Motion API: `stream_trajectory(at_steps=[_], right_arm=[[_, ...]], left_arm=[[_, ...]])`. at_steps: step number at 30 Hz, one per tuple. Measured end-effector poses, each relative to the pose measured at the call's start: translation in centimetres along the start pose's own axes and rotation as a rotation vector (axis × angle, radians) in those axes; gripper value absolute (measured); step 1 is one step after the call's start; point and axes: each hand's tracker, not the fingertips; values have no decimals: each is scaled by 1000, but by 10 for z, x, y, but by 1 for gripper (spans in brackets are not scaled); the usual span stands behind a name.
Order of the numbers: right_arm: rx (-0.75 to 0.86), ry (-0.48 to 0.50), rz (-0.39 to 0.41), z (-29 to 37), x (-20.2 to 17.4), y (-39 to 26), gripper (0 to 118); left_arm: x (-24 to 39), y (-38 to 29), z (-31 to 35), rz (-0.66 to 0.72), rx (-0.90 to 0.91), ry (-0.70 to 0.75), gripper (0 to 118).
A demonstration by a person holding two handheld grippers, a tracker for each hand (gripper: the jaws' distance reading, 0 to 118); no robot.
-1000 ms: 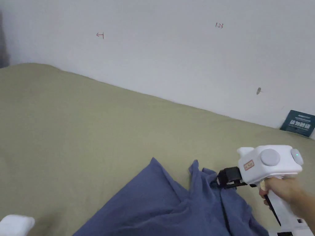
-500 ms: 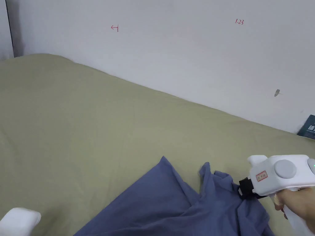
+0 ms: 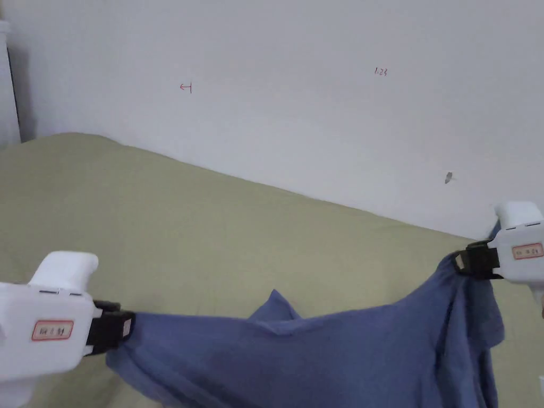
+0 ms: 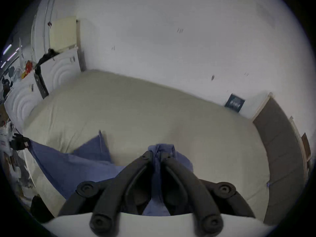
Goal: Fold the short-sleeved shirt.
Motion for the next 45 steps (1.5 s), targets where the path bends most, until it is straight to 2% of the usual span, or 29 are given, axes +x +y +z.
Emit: stream_trajectory(at_steps=[2, 7, 10, 11, 13, 14, 17, 18, 21, 22, 25, 27, 32, 36, 45], right_arm=[[40, 14, -47, 15, 13, 12, 8], [157, -48, -58, 46, 36, 43, 8], [184, -71, -96, 39, 31, 35, 8], [172, -160, -150, 44, 49, 46, 8], [210, -192, -172, 37, 58, 53, 8], [258, -272, -160, 56, 77, 86, 8], [320, -296, -169, 63, 86, 118, 8], [372, -268, -148, 58, 88, 130, 8], [429, -310, -151, 56, 89, 151, 8], [404, -312, -182, 53, 92, 156, 8], [488, -345, -143, 52, 93, 178, 8], [565, -379, -118, 64, 84, 183, 8], [644, -383, -134, 83, 73, 172, 8], [601, -360, -164, 85, 70, 145, 8], [452, -297, -136, 76, 69, 54, 8]], left_arm=[[8, 27, 5, -23, 37, 2, 1], [18, 103, 6, -72, 118, 38, 1], [22, 149, -4, -113, 142, 80, 1], [22, 162, -7, -119, 140, 89, 1], [26, 189, -16, -147, 142, 144, 1], [28, 202, -20, -176, 149, 181, 1], [39, 239, -28, -193, 189, 215, 1], [42, 252, -30, -191, 203, 218, 1], [49, 282, -36, -165, 271, 232, 1], [52, 291, -38, -176, 283, 241, 1], [66, 315, -42, -257, 324, 324, 1], [74, 322, -43, -282, 361, 369, 1], [78, 315, -37, -243, 413, 311, 1], [74, 290, -33, -247, 431, 252, 1], [43, 230, -28, -233, 374, 182, 1]])
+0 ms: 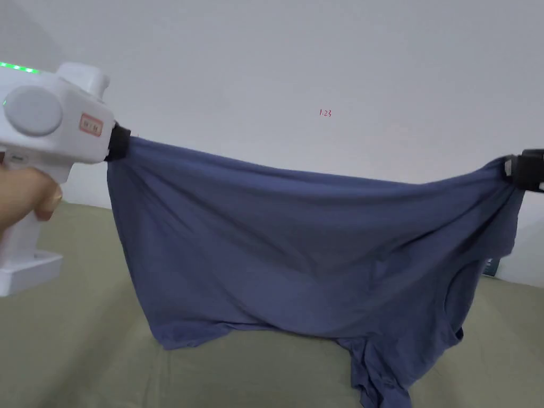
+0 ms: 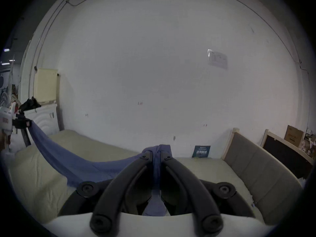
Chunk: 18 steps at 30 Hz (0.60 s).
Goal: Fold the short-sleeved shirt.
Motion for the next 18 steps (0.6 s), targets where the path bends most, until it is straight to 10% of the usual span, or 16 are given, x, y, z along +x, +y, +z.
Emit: stream_trajectory(at_steps=[8, 9, 16, 17, 18], right_arm=[[-193, -2, -95, -8, 21, -30, 8], [19, 184, 98, 28, 8, -52, 8], [-99, 240, -16, 108, -11, -145, 8], [-347, 141, -225, 95, 11, -169, 8], [-336, 153, -217, 87, 20, -178, 8]], left_arm=[[-13, -56, 21, 6, -100, -62, 1], [-13, -65, 24, 16, -118, -66, 1], [-13, -144, 49, 101, -241, -126, 1], [-15, -159, 52, 126, -256, -131, 1], [-17, -173, 56, 146, -281, -141, 1]])
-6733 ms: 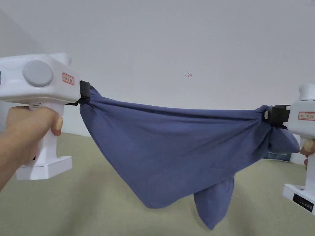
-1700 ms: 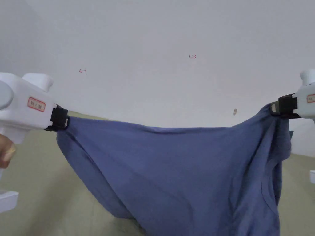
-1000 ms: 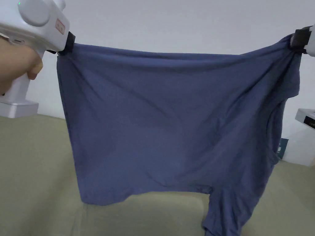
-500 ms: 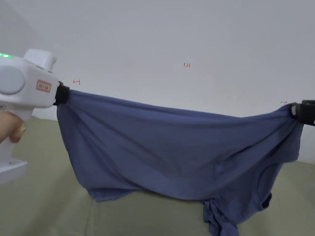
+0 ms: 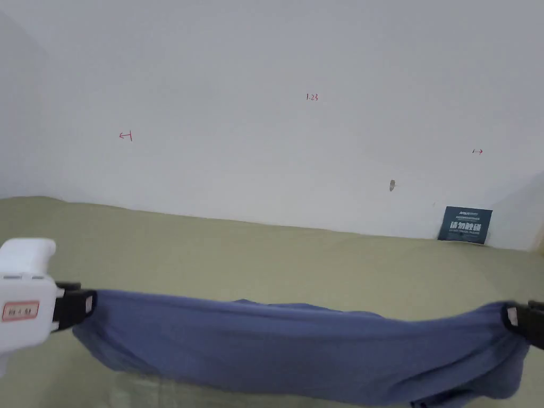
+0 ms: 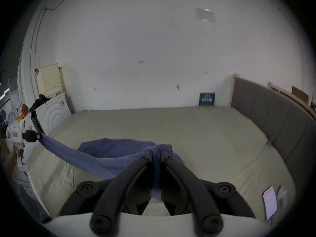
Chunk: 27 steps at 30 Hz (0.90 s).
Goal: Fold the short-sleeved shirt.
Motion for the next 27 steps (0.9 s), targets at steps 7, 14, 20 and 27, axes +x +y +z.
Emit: stream_trajectory(at_steps=[7, 14, 20, 27], right_arm=[[-35, -31, 19, 45, -3, -107, 8], [-137, -53, -47, 57, 14, -199, 8], [-148, -105, -79, 51, 17, -236, 8], [-181, -127, -42, 55, 5, -224, 76]], left_arm=[[-13, -106, 19, 50, -75, 3, 1], [-18, -195, 41, 71, -118, -19, 1], [-27, -216, 40, 116, -153, -21, 1], [-15, -206, 39, 109, -198, 39, 101]])
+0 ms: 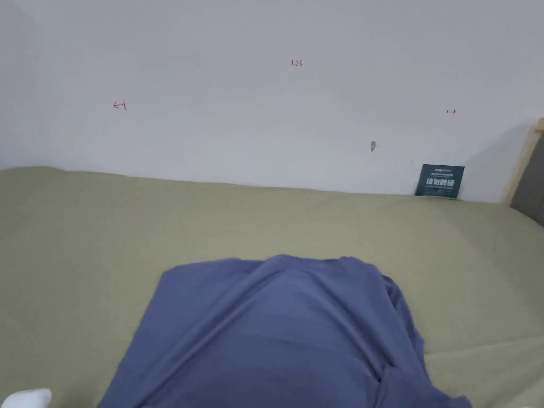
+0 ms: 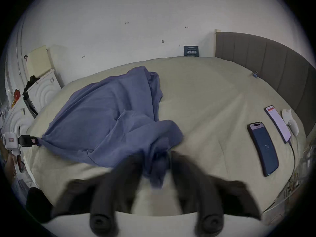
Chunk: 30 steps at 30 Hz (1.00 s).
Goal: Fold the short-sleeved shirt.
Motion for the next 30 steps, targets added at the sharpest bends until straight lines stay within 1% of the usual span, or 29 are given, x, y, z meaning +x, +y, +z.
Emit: stream_trajectory(at_steps=[1, 2, 4, 5, 6, 7, 8, 9, 10, 11, 12, 13, 15, 16, 18, 20, 21, 22, 23, 24, 25, 27, 28, 30], right_arm=[[-4, -12, 0, 3, -1, 3, 99], [-4, -8, -1, 7, -2, 6, 108], [72, 3, -16, 26, -7, 6, 107], [87, -20, -23, 32, -9, 6, 107], [96, -43, -32, 37, -12, 6, 106], [87, -59, -40, 41, -15, 4, 100], [69, -67, -48, 50, -22, 3, 86], [22, -71, -60, 54, -25, 1, 86], [-19, -67, -64, 56, -27, 0, 78], [-38, -66, -66, 56, -30, -3, 58], [-49, -69, -47, 54, -35, -7, 5], [-40, -81, -37, 53, -39, -10, 0], [-45, -69, -9, 49, -38, -13, 0], [-56, -66, -4, 44, -37, -15, 0], [-48, -61, -2, 39, -35, -14, 0], [-32, -63, -11, 37, -33, -14, 0], [-30, -58, -19, 35, -30, -15, 0], [-28, -55, -27, 32, -27, -15, 0], [-27, -51, -35, 29, -24, -15, 0], [-26, -50, -41, 29, -25, -19, 0], [-29, -52, -44, 25, -23, -20, 0], [-46, -49, -58, 17, -18, -19, 0], [-50, -46, -63, 14, -16, -20, 0], [-54, -32, -66, 9, -13, -19, 0]], left_arm=[[2, 1, 4, 19, -2, 10, 114], [3, 2, 13, 47, 16, -6, 114], [13, 4, 37, 98, 61, -53, 114], [17, 4, 46, 122, 73, -55, 113], [22, 1, 55, 131, 87, -47, 110], [21, -3, 59, 133, 98, -55, 101], [24, -7, 65, 121, 116, -68, 82], [28, -12, 72, 90, 140, -82, 72], [32, -16, 76, 46, 146, -54, 61], [33, -21, 73, 4, 132, -8, 34], [36, -27, 71, -44, 114, 45, 0], [36, -29, 70, -41, 86, 71, 0], [31, -35, 65, -9, 38, 18, 0], [29, -38, 63, 8, 33, 15, 0], [26, -43, 59, 25, 32, 49, 0], [12, -43, 45, 37, 24, 53, 0], [10, -42, 42, 39, 28, 62, 3], [10, -41, 40, 38, 38, 81, 20], [5, -40, 32, 33, 47, 82, 52], [2, -38, 27, 34, 48, 74, 96], [1, -35, 23, 39, 48, 64, 108], [3, -29, 18, 32, 80, 4, 106], [4, -25, 13, 15, 68, -13, 106], [7, -17, 0, -45, 45, 54, 105]])
